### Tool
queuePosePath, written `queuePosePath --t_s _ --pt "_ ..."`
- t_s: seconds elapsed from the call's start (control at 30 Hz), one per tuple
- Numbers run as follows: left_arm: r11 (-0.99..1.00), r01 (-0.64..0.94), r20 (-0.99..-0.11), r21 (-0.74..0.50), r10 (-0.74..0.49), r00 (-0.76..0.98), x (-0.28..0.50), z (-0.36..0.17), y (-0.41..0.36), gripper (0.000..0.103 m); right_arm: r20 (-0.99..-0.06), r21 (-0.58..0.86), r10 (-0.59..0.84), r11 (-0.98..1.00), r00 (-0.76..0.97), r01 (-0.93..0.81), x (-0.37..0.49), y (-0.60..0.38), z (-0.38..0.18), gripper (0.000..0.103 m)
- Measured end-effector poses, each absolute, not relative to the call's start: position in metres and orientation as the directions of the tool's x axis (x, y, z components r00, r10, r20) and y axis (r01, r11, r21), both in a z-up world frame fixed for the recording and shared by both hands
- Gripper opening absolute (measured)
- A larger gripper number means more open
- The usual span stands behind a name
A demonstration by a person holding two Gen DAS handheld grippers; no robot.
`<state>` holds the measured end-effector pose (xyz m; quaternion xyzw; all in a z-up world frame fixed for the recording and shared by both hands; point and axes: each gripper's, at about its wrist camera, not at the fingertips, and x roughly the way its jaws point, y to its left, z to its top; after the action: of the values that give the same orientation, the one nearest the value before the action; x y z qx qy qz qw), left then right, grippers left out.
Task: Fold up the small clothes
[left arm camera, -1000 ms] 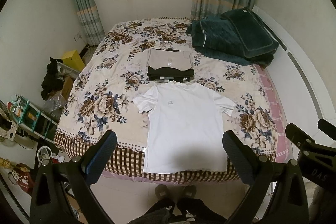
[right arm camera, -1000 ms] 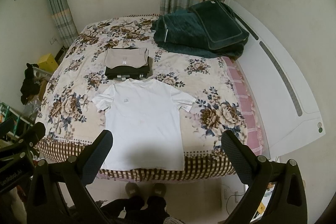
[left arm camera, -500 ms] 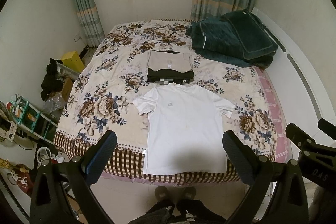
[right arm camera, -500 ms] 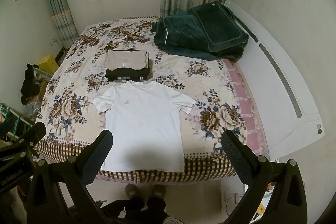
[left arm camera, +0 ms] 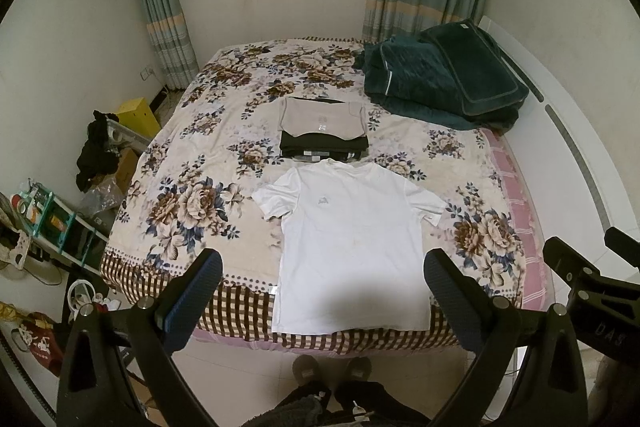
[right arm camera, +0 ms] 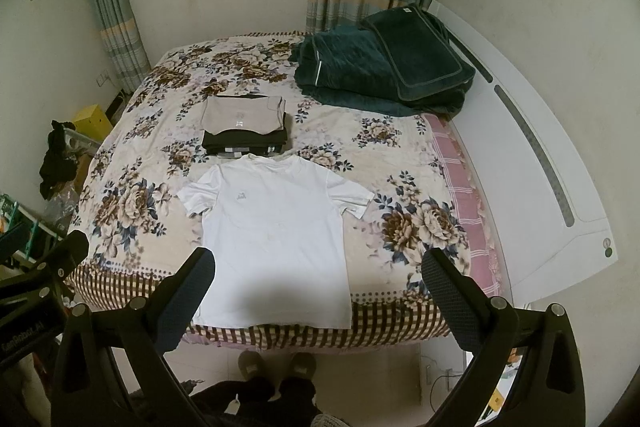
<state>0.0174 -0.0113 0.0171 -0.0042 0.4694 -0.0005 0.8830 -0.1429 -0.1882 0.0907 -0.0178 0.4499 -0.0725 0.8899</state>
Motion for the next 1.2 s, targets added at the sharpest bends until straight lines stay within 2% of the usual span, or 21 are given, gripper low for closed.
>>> queuePosePath --t_s 0.73,0.93,1.03,1.2 --pt "1.0 0.009 -0.825 -0.023 -0.024 0.564 0.04 0.024 -0.002 0.103 -0.796 -0.096 -0.149 0.988 0.587 0.12 -0.121 -0.187 0.108 0.103" --pt "1.0 0.008 -0.824 -0.03 -0.029 0.566 0.046 0.01 0.02 0.103 -0.801 -0.094 -0.152 0.987 0.578 0.129 -0.099 -0.181 0.12 0.103" --pt "1.0 -0.017 -0.811 0.003 0.012 0.585 0.064 -0.006 0.029 0.103 -0.814 -0.082 -0.156 0.984 0.559 0.155 -0.08 -0.186 0.108 0.103" --pt "0.997 -0.06 -0.819 0.054 0.078 0.568 0.105 -0.06 0.043 0.103 -0.864 0.005 -0.132 0.963 0.486 0.269 -0.025 -0.23 0.037 0.103"
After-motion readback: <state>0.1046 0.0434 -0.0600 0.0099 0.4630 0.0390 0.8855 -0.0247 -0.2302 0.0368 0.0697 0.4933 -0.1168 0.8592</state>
